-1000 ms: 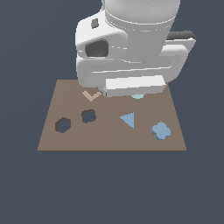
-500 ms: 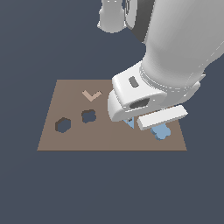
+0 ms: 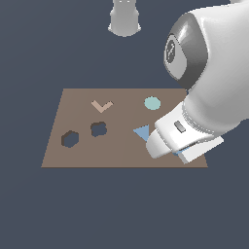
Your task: Insert a designated object into the corresponding slot on a board.
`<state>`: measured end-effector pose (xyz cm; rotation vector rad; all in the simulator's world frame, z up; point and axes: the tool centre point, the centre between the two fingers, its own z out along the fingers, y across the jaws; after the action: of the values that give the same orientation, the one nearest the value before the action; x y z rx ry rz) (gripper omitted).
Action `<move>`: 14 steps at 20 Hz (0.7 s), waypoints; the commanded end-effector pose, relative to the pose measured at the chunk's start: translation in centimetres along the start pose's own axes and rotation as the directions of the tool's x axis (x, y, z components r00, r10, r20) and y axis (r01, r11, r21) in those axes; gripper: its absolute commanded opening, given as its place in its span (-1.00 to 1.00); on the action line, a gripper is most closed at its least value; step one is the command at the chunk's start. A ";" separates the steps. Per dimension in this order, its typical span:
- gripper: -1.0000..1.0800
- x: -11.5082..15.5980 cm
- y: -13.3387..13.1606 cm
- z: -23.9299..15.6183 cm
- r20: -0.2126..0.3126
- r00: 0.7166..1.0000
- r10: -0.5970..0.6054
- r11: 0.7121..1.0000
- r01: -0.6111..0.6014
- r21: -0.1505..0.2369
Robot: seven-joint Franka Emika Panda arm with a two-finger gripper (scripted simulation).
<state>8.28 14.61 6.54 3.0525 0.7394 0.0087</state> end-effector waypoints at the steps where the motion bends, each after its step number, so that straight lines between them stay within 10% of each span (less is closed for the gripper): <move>1: 0.92 0.6 -0.6 0.7 0.002 1.000 -0.027 1.000 0.027 0.001; 14: 0.92 1.3 -1.5 1.6 0.006 0.998 -0.058 0.998 0.058 0.003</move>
<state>8.76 16.51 4.95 3.0309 0.8273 -0.0003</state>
